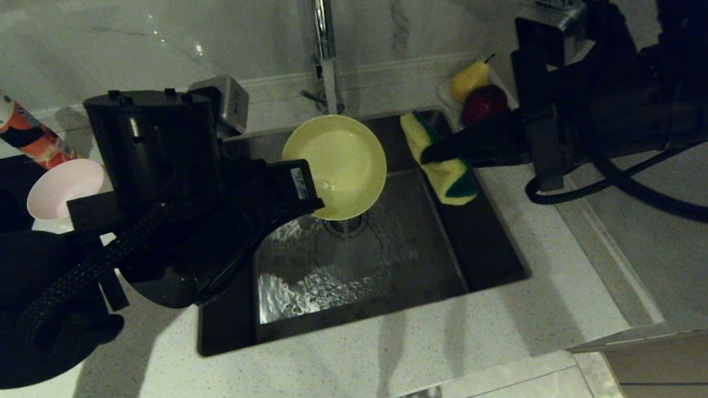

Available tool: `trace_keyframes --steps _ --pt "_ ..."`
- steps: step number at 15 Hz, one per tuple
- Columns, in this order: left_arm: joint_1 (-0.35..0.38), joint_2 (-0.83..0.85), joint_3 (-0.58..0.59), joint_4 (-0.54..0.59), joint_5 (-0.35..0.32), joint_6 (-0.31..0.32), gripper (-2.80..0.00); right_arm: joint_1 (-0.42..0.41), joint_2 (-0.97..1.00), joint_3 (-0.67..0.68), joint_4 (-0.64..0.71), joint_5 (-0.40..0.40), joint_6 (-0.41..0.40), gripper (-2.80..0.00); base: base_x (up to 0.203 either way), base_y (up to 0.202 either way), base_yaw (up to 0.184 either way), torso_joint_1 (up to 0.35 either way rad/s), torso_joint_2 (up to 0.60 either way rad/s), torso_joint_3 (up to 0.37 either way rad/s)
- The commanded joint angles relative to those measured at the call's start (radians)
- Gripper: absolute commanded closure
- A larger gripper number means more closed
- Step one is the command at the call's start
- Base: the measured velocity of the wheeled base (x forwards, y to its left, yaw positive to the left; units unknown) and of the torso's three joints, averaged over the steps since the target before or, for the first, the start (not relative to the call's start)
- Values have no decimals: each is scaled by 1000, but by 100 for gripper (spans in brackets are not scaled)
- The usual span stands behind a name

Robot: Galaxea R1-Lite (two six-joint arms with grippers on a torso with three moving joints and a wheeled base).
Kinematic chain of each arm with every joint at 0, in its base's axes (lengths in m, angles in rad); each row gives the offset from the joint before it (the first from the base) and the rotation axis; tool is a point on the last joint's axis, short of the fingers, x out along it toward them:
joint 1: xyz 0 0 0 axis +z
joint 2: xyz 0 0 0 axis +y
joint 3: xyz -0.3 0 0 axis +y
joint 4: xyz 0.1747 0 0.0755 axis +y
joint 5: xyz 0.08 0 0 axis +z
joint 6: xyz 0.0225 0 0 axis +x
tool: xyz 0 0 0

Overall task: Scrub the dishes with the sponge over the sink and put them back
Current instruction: Wipe the bowl, then rinse the bowl

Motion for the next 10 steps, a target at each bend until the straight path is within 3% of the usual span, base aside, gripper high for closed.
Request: trace_keyframes --steps 1,3,5,7,10 --pt "58 54 0 18 3 -9 0 -8 -87 3 25 3 2 0 0 0 0 0 0 0" --pt "111 81 -16 118 -12 -67 0 -35 -124 16 42 5 0 0 0 0 0 0 0 0" --pt "167 93 -48 261 -108 -146 0 -72 -148 39 48 10 0 0 0 0 0 0 0 0" --pt "204 140 -137 377 -155 -236 0 -84 -175 83 47 17 -2 0 0 0 0 0 0 0" --pt "243 238 -309 512 -171 -386 0 -103 -203 152 38 20 -19 0 0 0 0 0 0 0"
